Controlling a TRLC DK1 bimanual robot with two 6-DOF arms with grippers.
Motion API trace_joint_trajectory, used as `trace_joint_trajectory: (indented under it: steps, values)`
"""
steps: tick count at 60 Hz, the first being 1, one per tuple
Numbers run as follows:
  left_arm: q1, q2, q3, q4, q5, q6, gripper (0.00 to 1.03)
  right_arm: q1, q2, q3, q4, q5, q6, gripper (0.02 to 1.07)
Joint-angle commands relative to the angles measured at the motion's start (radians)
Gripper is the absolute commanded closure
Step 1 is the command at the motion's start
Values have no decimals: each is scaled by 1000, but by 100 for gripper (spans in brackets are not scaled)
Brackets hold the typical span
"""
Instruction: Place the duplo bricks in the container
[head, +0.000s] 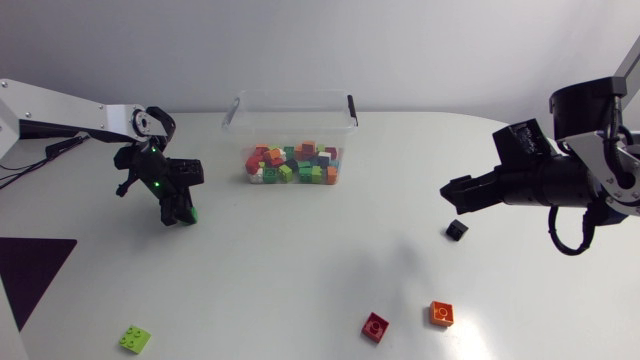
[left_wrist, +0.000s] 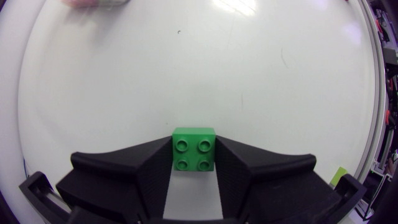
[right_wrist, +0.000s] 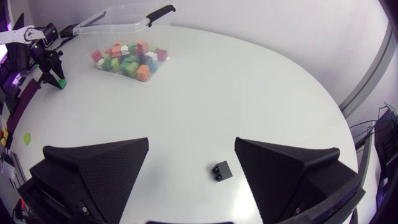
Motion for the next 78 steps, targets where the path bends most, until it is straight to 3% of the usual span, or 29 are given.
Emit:
trace_joint_trajectory:
  steps: [1,16,30,36,46,56,70,73,78]
  values:
    - [9,-83,-26,-19,20,2,90,-51,64,-31,-6,-21,-70,7]
    - [-15,-293,-69,-32,89,-99,90,-140,260,-5,11,-33,-183,7]
    - [-127,-486,-55,-23,152,-303,90,-150,387,47,28,-12,-232,13]
    - [-178,-526,-43,54,152,-438,90,-159,446,75,46,-12,-241,21]
    - [-224,-523,-7,143,146,-609,90,-165,532,119,68,-7,-254,22]
    - [-245,-469,62,181,97,-770,90,-160,568,139,68,2,-260,40]
    - [-279,-397,114,229,-8,-900,90,-146,593,145,62,51,-275,48]
    - [-282,-380,126,232,-15,-920,90,-145,593,144,62,57,-277,54]
    - [-293,-340,157,254,-49,-975,90,-145,590,141,60,54,-284,78]
